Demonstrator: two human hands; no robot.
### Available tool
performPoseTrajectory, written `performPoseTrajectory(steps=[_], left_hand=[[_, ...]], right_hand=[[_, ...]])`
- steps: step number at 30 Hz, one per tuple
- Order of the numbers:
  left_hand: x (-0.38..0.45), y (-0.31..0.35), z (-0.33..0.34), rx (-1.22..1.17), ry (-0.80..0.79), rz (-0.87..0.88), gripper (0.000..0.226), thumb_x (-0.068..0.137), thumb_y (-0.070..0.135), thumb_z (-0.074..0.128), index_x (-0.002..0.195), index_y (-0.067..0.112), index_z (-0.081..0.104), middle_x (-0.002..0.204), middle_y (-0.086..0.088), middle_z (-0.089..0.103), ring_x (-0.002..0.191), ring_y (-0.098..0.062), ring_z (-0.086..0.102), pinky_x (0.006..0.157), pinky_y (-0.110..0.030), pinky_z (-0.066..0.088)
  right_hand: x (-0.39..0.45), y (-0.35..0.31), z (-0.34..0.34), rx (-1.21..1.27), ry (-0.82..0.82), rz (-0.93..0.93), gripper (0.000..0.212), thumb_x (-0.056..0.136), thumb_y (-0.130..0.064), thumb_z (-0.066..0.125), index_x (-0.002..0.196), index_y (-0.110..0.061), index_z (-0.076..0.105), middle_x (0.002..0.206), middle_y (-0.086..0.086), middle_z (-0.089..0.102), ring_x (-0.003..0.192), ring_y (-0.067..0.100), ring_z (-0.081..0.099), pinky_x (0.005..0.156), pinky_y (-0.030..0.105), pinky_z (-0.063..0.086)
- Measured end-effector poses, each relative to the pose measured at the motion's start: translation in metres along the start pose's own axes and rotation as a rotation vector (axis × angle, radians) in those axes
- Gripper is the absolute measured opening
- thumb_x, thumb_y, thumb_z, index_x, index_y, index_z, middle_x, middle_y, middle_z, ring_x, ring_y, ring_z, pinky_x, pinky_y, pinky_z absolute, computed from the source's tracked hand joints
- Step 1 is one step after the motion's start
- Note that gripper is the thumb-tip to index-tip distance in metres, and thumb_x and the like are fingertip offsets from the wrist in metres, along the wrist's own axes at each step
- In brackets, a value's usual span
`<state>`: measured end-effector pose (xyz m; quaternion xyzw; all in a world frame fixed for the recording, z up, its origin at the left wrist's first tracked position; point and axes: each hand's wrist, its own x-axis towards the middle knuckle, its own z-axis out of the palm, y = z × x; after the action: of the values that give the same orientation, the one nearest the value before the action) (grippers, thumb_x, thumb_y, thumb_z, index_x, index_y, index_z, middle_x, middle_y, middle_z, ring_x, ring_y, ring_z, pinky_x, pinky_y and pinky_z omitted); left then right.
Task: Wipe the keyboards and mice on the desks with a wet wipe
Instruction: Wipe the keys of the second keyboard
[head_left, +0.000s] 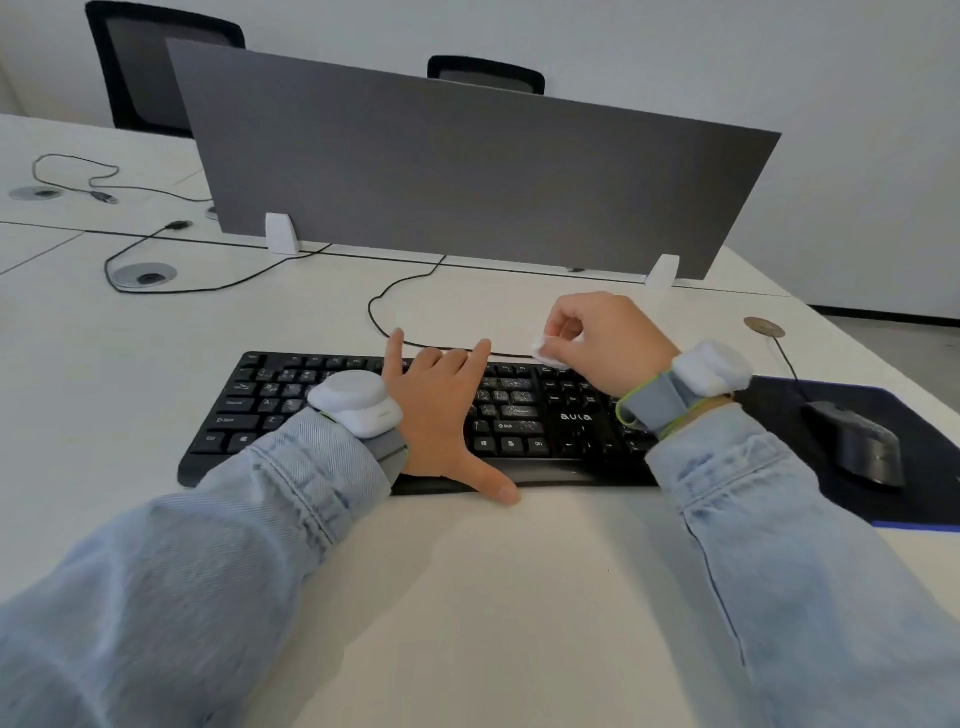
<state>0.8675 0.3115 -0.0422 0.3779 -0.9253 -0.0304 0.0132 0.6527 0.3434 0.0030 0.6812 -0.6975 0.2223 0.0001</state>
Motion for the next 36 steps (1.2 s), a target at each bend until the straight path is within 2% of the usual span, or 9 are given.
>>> performPoseTrajectory(steps=[3, 5, 8, 14, 25, 27, 29, 32, 36], left_hand=[[-0.007, -0.021, -0.011, 0.052, -0.028, -0.027, 0.168, 0.019, 0.109, 0.02, 0.158, 0.021, -0.015, 0.167, -0.001, 0.011, 0.153, -0.022, 0.01, 0.119, -0.06, -0.013], [-0.016, -0.052, -0.019, 0.056, -0.112, -0.055, 0.164, 0.025, 0.111, 0.028, 0.156, 0.025, -0.02, 0.166, -0.001, 0.011, 0.154, -0.022, 0.007, 0.119, -0.06, -0.014], [-0.034, -0.085, -0.021, 0.059, -0.213, -0.069, 0.16, 0.033, 0.11, 0.04, 0.154, 0.027, -0.024, 0.164, 0.005, 0.011, 0.153, -0.02, 0.005, 0.119, -0.061, -0.014], [-0.038, -0.089, -0.012, 0.094, -0.159, -0.025, 0.157, 0.042, 0.106, 0.047, 0.155, 0.023, -0.022, 0.157, 0.006, 0.02, 0.149, -0.022, 0.015, 0.12, -0.06, -0.012], [-0.039, -0.09, -0.01, 0.036, -0.1, 0.001, 0.157, 0.041, 0.105, 0.049, 0.154, 0.025, -0.023, 0.157, 0.006, 0.021, 0.149, -0.023, 0.016, 0.12, -0.061, -0.011], [-0.039, -0.091, -0.009, 0.027, -0.096, 0.007, 0.158, 0.038, 0.108, 0.046, 0.154, 0.026, -0.023, 0.157, 0.007, 0.021, 0.149, -0.022, 0.015, 0.12, -0.061, -0.011], [-0.038, -0.092, -0.008, 0.021, -0.097, 0.009, 0.159, 0.035, 0.109, 0.041, 0.154, 0.026, -0.022, 0.156, 0.008, 0.023, 0.149, -0.022, 0.016, 0.12, -0.061, -0.011], [-0.038, -0.093, -0.008, 0.021, -0.099, 0.008, 0.159, 0.033, 0.109, 0.039, 0.155, 0.025, -0.021, 0.154, 0.008, 0.024, 0.148, -0.022, 0.018, 0.12, -0.061, -0.011], [-0.039, -0.094, -0.007, 0.024, -0.086, 0.001, 0.16, 0.031, 0.109, 0.036, 0.156, 0.024, -0.019, 0.154, 0.008, 0.025, 0.148, -0.021, 0.019, 0.12, -0.061, -0.009]], right_hand=[[0.018, -0.001, 0.008, -0.122, -0.084, 0.021, 0.013, 0.082, -0.034, 0.07, 0.077, -0.024, 0.065, 0.075, -0.014, 0.053, 0.082, 0.017, 0.059, 0.073, 0.03, 0.047], [0.027, 0.0, 0.01, -0.206, -0.16, 0.022, 0.012, 0.082, -0.033, 0.07, 0.077, -0.023, 0.067, 0.078, -0.013, 0.053, 0.084, 0.017, 0.058, 0.074, 0.03, 0.046], [0.035, -0.004, 0.01, -0.261, -0.23, -0.006, 0.014, 0.084, -0.029, 0.069, 0.087, -0.016, 0.074, 0.085, -0.006, 0.061, 0.082, 0.015, 0.055, 0.07, 0.024, 0.037], [0.05, -0.032, 0.026, -0.22, -0.231, -0.079, 0.011, 0.084, -0.03, 0.071, 0.082, -0.02, 0.074, 0.083, -0.006, 0.065, 0.081, 0.013, 0.056, 0.068, 0.023, 0.036], [0.048, -0.075, 0.036, -0.237, -0.29, -0.218, 0.01, 0.084, -0.025, 0.068, 0.085, -0.016, 0.072, 0.085, -0.006, 0.059, 0.083, 0.015, 0.054, 0.062, 0.025, 0.035], [0.045, -0.078, 0.035, -0.246, -0.303, -0.229, 0.008, 0.084, -0.023, 0.068, 0.085, -0.015, 0.07, 0.088, -0.005, 0.06, 0.084, 0.016, 0.054, 0.064, 0.025, 0.036], [0.042, -0.078, 0.033, -0.265, -0.323, -0.228, 0.008, 0.085, -0.02, 0.067, 0.082, -0.013, 0.066, 0.089, -0.004, 0.06, 0.084, 0.017, 0.054, 0.065, 0.026, 0.037], [0.04, -0.071, 0.027, -0.325, -0.365, -0.216, 0.013, 0.085, -0.015, 0.066, 0.075, -0.016, 0.058, 0.085, -0.003, 0.059, 0.08, 0.017, 0.052, 0.056, 0.024, 0.034], [0.032, -0.044, 0.011, -0.361, -0.408, -0.111, 0.024, 0.084, -0.015, 0.066, 0.067, -0.022, 0.051, 0.083, -0.005, 0.057, 0.08, 0.018, 0.054, 0.055, 0.022, 0.032]])
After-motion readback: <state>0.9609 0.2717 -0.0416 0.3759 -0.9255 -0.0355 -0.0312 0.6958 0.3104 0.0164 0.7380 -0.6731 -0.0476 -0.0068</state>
